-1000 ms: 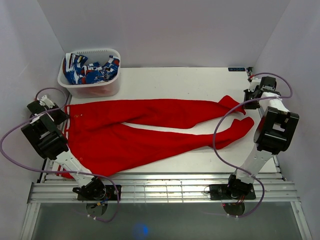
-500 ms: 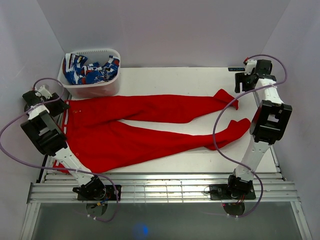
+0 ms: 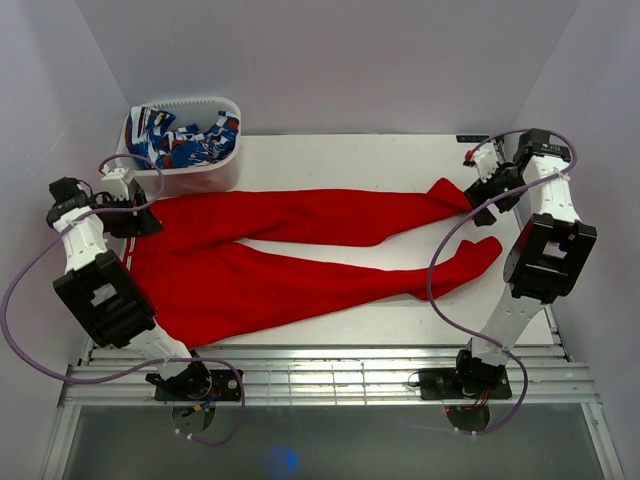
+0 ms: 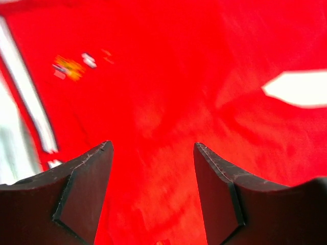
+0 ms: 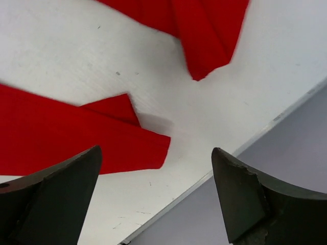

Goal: Fold and stack the trousers
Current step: Flatten the trousers out

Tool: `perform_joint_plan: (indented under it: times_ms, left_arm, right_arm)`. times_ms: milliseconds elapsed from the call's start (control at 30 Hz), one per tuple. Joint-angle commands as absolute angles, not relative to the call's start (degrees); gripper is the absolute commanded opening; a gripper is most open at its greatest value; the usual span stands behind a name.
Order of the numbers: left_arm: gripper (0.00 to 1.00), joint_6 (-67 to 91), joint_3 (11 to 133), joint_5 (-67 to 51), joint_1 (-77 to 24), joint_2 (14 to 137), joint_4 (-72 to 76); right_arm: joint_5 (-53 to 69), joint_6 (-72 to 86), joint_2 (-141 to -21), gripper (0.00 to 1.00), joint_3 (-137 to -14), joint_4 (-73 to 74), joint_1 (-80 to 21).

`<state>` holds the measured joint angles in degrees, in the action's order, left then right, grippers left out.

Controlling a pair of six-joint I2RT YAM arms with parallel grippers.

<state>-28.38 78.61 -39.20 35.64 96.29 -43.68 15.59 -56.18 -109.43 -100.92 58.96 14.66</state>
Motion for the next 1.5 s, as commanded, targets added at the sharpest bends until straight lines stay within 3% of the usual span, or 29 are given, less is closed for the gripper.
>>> perform_joint_plan:
  times_ms: [0,67,167,600,633,733,800,833,867,1033,1267,1333,1467]
  left_arm:
    - [0.75,-39.8,75.33,-42.54,35.07,93.78,-54.92]
    - [0.75,-43.5,74.88,-42.89,34.98,94.39,-59.65]
    - [0.93,-46.14,73.84,-42.19,34.98,95.36,-62.57]
    - [0.93,-44.39,71.45,-37.54,34.98,97.64,-59.59]
    - [0.93,-44.04,71.46,-37.27,34.98,97.82,-59.24]
    - [0.9,-42.72,71.02,-36.13,35.07,98.09,-57.93]
    - [0.88,-42.19,70.4,-35.6,35.07,97.65,-56.96]
    - [0.83,-41.93,69.01,-34.73,35.07,97.39,-55.65]
    - [0.83,-41.92,68.99,-34.37,35.07,97.38,-55.29]
    - [0.48,-39.91,64.87,-29.89,35.07,99.57,-50.46]
    - [0.22,-36.65,65.21,-23.38,35.07,107.05,-44.21]
    - [0.17,-35.42,66.18,-22.77,35.07,108.98,-44.03]
    - [0.06,-34.19,67.67,-21.8,35.07,110.83,-42.98]
  right_arm:
    - [17.32,-72.31,-108.55,0.93,-96.43,66.54,14.76]
    - [16.62,-78.73,-108.72,0.95,-94.14,66.36,14.68]
    - [14.6,-83.66,-110.74,0.96,-94.04,65.48,14.07]
    - [6.24,-93.07,-113.55,0.93,-82.63,54.23,11.6]
    - [5.46,-93.42,-113.47,0.89,-81.49,53.97,11.43]
    - [3.26,-94.13,-113.29,0.54,-81.03,53.52,11.34]
    - [2.73,-93.34,-112.94,0.4,-82.43,55.01,11.42]
    - [2.9,-92.99,-111.98,0.08,-85.4,57.02,12.3]
    - [3.25,-92.99,-111.97,0.08,-85.43,57.04,12.3]
    - [4.65,-92.64,-105.04,0.08,-88.85,57.39,14.84]
    - [14.14,-92.63,-93.52,0.08,-87.46,56.51,23.45]
    - [16.07,-96.75,-87.39,0.08,-83.17,56.08,26.18]
    - [16.72,-109.92,-75.26,0.08,-61.78,53.44,33.83]
